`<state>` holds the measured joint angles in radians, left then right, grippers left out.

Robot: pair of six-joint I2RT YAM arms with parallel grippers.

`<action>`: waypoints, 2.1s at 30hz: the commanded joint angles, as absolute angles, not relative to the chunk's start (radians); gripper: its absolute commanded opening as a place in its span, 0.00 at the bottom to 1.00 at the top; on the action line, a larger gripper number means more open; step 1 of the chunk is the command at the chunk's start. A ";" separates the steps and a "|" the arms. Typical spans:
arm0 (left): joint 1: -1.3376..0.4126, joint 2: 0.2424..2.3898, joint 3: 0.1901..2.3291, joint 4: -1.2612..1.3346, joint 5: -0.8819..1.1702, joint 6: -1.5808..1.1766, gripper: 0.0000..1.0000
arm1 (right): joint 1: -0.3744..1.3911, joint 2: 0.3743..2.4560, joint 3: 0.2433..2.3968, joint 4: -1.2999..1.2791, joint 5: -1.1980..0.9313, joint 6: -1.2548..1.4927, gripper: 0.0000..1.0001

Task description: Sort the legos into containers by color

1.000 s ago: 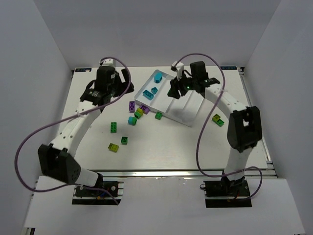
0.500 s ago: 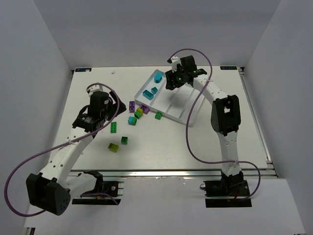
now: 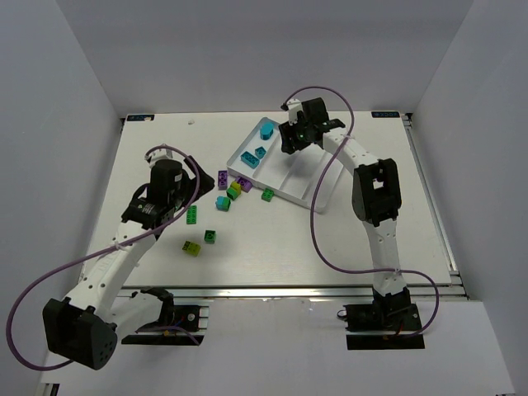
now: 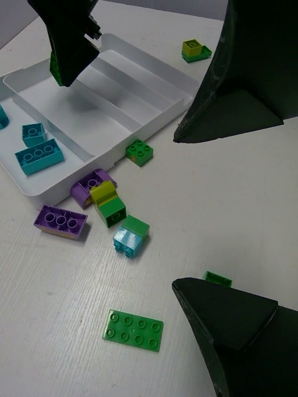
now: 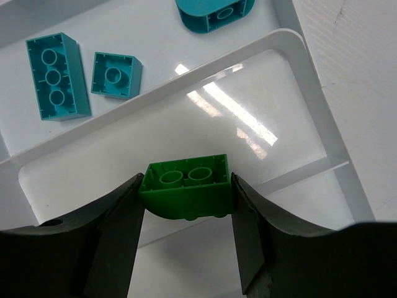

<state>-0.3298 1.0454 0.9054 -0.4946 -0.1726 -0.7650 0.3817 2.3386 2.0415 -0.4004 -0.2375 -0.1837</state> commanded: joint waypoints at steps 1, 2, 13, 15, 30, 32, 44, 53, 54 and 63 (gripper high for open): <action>-0.330 1.035 0.890 -0.465 -0.146 -0.778 0.98 | 0.384 2.350 2.065 -0.345 -0.229 -0.224 0.47; -0.330 1.035 0.887 -0.463 -0.144 -0.779 0.98 | 0.383 2.352 2.065 -0.342 -0.229 -0.227 0.50; -0.328 1.046 0.848 -0.427 -0.104 -0.795 0.98 | 0.382 2.362 2.066 -0.322 -0.216 -0.265 0.81; -0.328 1.064 0.848 -0.413 -0.094 -0.795 0.94 | 0.380 2.346 2.066 -0.328 -0.227 -0.285 0.85; -0.337 1.394 0.998 -0.526 -0.055 -0.876 0.60 | 0.302 1.818 1.596 -0.447 -0.902 -0.571 0.38; -0.336 1.445 1.035 -0.569 -0.078 -0.899 0.79 | 0.301 1.766 1.522 -0.393 -0.876 -0.522 0.51; -0.336 1.733 1.279 -0.744 -0.144 -1.227 0.82 | 0.275 1.641 1.351 -0.265 -0.845 -0.382 0.56; -0.333 1.835 1.376 -0.871 -0.192 -1.324 0.71 | 0.235 1.643 1.315 -0.239 -0.842 -0.344 0.56; -0.333 1.836 1.371 -0.870 -0.192 -1.325 0.70 | 0.233 1.643 1.312 -0.236 -0.841 -0.341 0.56; -0.327 1.881 1.350 -0.831 -0.172 -1.332 0.56 | 0.216 1.654 1.310 -0.235 -0.845 -0.334 0.56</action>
